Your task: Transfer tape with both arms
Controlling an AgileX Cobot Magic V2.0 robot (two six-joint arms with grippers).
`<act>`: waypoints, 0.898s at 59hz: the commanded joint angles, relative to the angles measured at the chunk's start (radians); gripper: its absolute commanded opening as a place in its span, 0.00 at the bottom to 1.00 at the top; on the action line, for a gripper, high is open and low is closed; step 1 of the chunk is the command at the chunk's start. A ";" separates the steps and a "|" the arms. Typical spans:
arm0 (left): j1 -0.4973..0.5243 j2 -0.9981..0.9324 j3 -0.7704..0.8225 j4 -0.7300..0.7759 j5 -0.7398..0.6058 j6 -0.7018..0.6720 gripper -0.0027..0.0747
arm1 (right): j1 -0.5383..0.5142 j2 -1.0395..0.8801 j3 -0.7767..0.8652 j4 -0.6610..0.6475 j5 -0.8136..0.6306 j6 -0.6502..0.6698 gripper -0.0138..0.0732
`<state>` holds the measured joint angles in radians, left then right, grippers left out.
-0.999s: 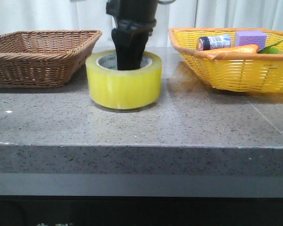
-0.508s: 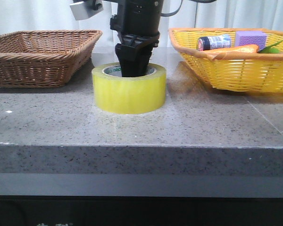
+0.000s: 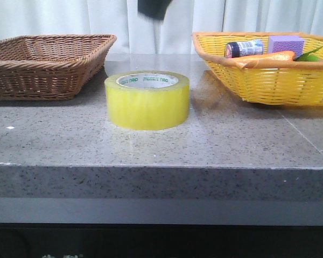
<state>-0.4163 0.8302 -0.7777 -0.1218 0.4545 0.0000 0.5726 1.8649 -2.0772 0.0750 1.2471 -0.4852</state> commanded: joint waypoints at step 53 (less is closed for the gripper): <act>-0.009 -0.003 -0.033 -0.010 -0.071 0.000 0.70 | -0.339 -1.142 1.175 0.437 -0.547 0.047 0.63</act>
<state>-0.4163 0.8302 -0.7777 -0.1218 0.4545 0.0000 0.2354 0.7770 -0.9183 0.4780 0.7706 -0.4186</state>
